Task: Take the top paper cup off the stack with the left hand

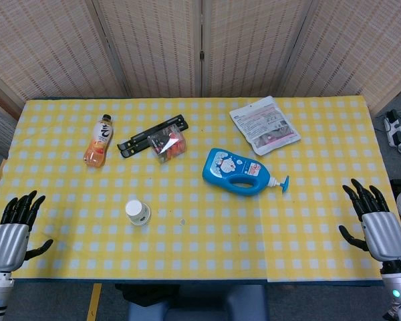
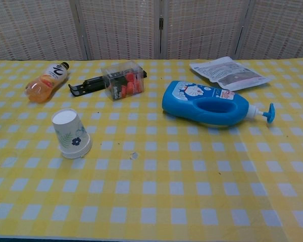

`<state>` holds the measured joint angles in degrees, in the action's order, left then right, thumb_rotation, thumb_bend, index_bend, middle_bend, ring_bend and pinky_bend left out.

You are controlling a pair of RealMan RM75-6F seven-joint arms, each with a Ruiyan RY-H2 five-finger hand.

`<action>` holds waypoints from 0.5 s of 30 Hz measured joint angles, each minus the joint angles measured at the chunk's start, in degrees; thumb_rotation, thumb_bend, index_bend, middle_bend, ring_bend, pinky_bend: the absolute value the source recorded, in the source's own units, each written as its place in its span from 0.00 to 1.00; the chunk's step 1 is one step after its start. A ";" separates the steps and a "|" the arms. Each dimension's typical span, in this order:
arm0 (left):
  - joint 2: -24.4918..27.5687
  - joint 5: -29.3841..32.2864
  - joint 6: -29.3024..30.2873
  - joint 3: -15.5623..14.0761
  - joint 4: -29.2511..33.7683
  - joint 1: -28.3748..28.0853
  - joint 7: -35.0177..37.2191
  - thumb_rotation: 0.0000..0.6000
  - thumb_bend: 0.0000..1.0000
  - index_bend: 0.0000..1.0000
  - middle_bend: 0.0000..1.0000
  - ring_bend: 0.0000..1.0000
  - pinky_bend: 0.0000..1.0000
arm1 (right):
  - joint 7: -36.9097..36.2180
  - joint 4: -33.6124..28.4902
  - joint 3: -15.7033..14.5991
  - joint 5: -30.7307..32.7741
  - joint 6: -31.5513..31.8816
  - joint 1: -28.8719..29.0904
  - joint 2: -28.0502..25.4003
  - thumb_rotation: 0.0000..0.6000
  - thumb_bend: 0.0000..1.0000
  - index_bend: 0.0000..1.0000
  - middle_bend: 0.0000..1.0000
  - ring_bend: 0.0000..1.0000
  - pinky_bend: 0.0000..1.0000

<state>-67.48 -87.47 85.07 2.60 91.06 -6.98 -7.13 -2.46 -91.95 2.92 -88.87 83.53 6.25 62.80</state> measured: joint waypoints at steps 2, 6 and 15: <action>0.01 0.54 -0.69 -0.04 0.49 -0.20 -0.75 1.00 0.22 0.00 0.03 0.04 0.00 | 0.02 -0.01 0.01 -0.01 -0.01 0.05 0.02 1.00 0.33 0.00 0.02 0.11 0.00; -0.20 0.33 -0.51 -0.01 0.58 -0.33 -0.65 1.00 0.22 0.00 0.03 0.04 0.00 | -0.06 0.04 0.03 -0.08 0.22 0.01 -0.03 1.00 0.33 0.00 0.02 0.11 0.00; 0.51 -0.86 -3.03 0.53 0.73 -2.92 0.65 1.00 0.23 0.06 0.04 0.06 0.00 | -0.27 -0.12 0.74 -0.81 2.21 -0.13 -0.94 1.00 0.33 0.00 0.04 0.12 0.02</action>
<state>-66.97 -88.33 82.03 3.14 91.80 -9.91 -6.47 -2.73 -92.07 3.67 -89.68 85.73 6.12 61.86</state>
